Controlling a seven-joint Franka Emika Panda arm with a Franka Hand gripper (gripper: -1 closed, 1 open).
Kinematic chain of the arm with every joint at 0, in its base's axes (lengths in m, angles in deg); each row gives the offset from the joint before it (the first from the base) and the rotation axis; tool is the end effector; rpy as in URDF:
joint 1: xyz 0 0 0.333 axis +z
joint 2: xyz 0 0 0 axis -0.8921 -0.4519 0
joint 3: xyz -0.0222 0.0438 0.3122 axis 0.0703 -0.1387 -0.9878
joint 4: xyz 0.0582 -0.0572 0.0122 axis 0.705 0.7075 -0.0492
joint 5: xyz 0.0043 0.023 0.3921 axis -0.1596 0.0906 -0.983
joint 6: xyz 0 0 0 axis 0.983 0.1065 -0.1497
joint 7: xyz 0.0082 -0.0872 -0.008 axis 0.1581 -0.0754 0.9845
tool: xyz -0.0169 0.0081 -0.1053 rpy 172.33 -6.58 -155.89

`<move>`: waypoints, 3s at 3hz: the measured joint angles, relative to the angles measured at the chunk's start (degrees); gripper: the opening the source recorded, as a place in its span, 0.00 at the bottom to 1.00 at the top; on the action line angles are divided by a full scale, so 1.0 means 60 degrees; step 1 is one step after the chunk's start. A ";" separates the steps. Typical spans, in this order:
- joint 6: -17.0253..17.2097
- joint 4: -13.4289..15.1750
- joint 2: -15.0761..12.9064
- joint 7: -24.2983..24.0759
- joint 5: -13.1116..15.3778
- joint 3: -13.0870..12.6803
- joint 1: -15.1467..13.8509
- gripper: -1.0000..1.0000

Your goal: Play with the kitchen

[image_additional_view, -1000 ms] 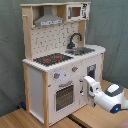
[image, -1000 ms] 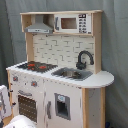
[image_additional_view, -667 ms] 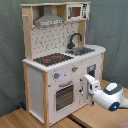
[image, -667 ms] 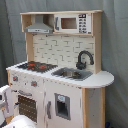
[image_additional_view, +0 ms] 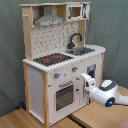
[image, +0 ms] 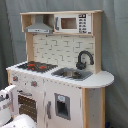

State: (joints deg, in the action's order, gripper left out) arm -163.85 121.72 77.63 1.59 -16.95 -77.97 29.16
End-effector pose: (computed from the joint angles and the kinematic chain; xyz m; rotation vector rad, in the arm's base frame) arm 0.2717 0.4273 0.2553 1.7665 0.5925 1.6602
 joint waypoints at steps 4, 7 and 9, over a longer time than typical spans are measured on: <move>-0.2444 -0.0526 0.0009 0.0257 0.0458 0.0137 -0.2103 1.00; -0.0420 -0.0431 -0.0114 0.0201 0.0453 -0.0075 -0.0728 0.00; 0.1438 -0.0921 -0.0307 0.0164 0.0421 -0.0366 -0.0243 0.00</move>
State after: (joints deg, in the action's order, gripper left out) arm -155.23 116.19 75.79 2.57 -14.42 -80.17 27.70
